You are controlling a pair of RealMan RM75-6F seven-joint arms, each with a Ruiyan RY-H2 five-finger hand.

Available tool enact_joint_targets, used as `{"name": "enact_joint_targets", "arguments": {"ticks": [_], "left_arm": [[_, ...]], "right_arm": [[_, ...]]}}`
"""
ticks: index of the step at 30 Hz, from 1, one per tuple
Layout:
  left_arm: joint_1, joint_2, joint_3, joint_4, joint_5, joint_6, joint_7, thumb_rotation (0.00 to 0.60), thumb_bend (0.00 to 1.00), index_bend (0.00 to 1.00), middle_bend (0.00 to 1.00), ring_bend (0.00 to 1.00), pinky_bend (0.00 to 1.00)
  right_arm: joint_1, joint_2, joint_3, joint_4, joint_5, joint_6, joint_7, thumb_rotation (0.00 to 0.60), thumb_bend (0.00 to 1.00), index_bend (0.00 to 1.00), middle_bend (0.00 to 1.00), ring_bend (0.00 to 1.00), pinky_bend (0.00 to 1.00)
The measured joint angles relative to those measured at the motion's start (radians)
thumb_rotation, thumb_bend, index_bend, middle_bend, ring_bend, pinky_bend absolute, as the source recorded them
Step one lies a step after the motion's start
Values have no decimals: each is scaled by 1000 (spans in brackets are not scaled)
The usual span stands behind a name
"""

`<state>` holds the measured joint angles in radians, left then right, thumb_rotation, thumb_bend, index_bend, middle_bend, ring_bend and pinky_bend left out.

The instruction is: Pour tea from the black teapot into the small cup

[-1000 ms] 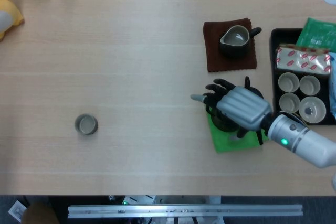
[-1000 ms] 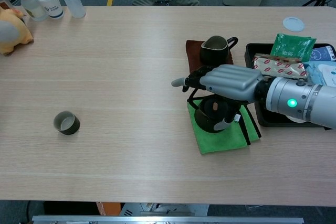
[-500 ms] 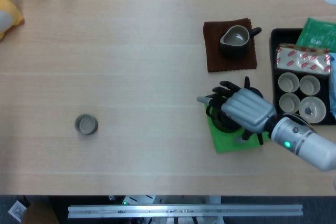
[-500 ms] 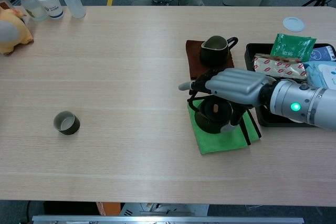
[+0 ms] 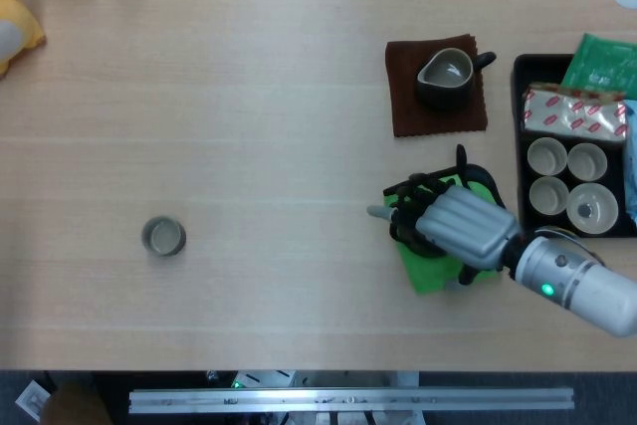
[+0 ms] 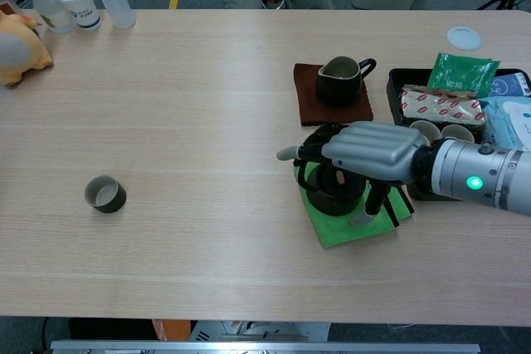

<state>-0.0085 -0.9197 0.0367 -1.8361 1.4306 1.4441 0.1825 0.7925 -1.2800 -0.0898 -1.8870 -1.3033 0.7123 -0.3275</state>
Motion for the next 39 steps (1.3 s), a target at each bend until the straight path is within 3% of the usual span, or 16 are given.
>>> {"name": "enact_joint_targets", "arguments": {"ticks": [23,39], "left_arm": [[9,6,7,-13,10,5,-1,600,278,226,287,283,206],[10,13,8,-20,9,2,-3,600,278,226,287,283,206]], "right_arm": [[-30,84,-58,-46,-175,-6,117,600,0,40,213,97,53],[-31,4,-3,-10,-126,4,66,600,0,40,213,91,52]]}}
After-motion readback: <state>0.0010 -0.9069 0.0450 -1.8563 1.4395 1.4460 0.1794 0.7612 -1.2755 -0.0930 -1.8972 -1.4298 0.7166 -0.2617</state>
